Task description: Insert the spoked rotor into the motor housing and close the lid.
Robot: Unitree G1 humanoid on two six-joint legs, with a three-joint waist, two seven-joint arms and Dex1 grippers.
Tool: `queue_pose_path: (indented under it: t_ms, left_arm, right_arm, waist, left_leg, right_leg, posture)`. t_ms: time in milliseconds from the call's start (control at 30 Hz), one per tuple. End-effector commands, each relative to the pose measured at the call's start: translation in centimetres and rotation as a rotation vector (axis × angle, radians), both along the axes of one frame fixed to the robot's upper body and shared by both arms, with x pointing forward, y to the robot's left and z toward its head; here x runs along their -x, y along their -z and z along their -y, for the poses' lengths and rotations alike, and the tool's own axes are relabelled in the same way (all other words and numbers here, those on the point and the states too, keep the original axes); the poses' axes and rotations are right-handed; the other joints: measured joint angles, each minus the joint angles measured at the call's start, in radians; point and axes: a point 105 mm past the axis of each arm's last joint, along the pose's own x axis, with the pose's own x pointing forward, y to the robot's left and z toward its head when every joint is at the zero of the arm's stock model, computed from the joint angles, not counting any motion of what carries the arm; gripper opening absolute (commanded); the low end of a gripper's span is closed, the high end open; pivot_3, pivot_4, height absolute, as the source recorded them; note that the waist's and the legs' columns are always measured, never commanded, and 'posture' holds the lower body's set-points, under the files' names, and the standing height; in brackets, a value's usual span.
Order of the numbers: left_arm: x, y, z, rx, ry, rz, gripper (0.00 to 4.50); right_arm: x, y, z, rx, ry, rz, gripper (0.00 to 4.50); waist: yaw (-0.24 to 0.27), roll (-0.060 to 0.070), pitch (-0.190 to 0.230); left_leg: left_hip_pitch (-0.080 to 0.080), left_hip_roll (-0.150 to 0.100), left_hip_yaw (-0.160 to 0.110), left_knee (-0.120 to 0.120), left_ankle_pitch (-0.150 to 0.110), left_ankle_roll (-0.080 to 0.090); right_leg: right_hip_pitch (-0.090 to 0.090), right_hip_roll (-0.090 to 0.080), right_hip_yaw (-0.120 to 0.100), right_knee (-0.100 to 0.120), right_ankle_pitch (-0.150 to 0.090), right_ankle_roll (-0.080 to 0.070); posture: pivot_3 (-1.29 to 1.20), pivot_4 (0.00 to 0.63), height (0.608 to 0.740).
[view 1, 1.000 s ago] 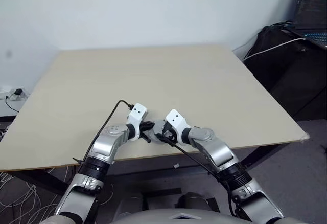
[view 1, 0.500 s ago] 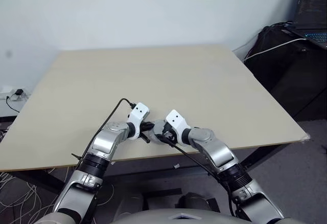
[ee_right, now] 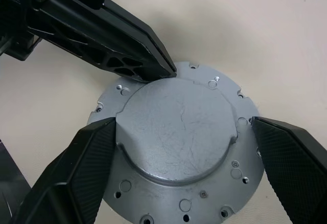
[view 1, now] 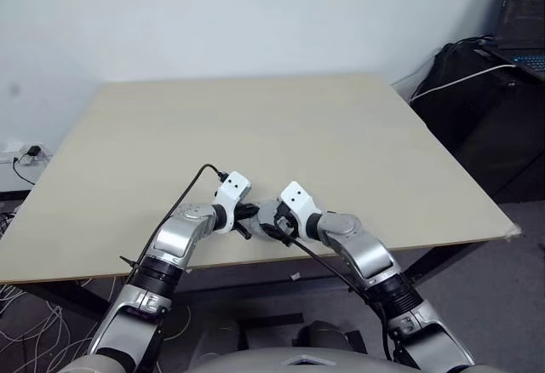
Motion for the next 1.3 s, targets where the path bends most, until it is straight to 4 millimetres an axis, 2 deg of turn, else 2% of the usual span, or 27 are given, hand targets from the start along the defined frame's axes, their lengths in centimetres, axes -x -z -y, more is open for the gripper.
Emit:
queue_pose_path:
  t_ms: [33,300,633,867,1000,1133,1300]
  left_arm:
    - [1.3,1.2,0.8,0.002,0.04,-0.062,0.0]
    - [1.3,1.2,0.8,0.007,0.039,-0.062,0.0]
    - [1.4,1.3,1.1,0.007,0.05,-0.064,0.0]
    - [1.4,1.4,1.1,0.006,0.053,-0.066,0.0]
    - [1.4,1.4,1.2,0.007,0.055,-0.066,0.0]
    - [1.4,1.4,1.2,0.007,0.058,-0.066,0.0]
    - [1.5,1.5,1.2,0.003,0.064,-0.067,0.0]
  right_arm:
    - [1.6,1.1,-0.2,-0.006,-0.048,-0.091,4.47]
    - [2.4,-0.1,-0.5,-0.059,-0.102,-0.087,4.47]
    - [0.2,-1.6,1.1,-0.084,0.061,0.02,4.47]
    - [0.9,-3.0,1.3,-0.113,0.02,0.042,4.47]
    - [0.9,-3.7,2.0,-0.118,0.037,0.05,4.47]
    - [1.9,-4.5,2.8,-0.155,0.027,0.034,4.47]
    - [2.8,-4.5,4.5,-0.19,0.106,-0.019,4.47]
  waist:
    - [0.004,0.0,0.0]
    - [0.013,-0.003,0.002]
    - [0.016,-0.003,0.003]
    - [0.022,-0.002,0.004]
    - [0.021,-0.002,0.004]
    - [0.024,-0.003,0.005]
    - [0.025,-0.003,0.005]
  left_leg:
    - [0.0,0.0,0.0,0.0,0.0,0.0]
    - [-0.002,-0.001,0.0,0.0,-0.004,0.0]
    - [-0.003,-0.001,0.0,0.0,-0.006,0.002]
    - [-0.003,-0.002,0.0,0.0,-0.006,0.003]
    - [-0.003,-0.002,0.0,0.0,-0.006,0.003]
    - [-0.003,-0.002,0.0,0.0,-0.007,0.004]
    - [-0.003,-0.002,0.0,0.001,-0.007,0.004]
  right_leg:
    - [0.0,0.0,0.0,0.0,0.0,0.0]
    - [0.0,0.002,-0.001,-0.003,-0.001,-0.002]
    - [0.003,0.003,-0.001,-0.012,0.001,0.002]
    - [0.003,0.002,-0.001,-0.013,0.001,0.002]
    - [0.003,0.003,-0.002,-0.013,0.001,0.002]
    - [0.004,0.003,-0.002,-0.013,0.001,0.002]
    - [0.005,0.002,-0.002,-0.014,0.001,0.002]
  posture:
    - [0.0,0.0,0.74]
    - [0.0,0.0,0.74]
    - [0.0,0.0,0.74]
    - [0.0,0.0,0.74]
    - [0.0,0.0,0.74]
    - [0.0,0.0,0.74]
    - [0.0,0.0,0.74]
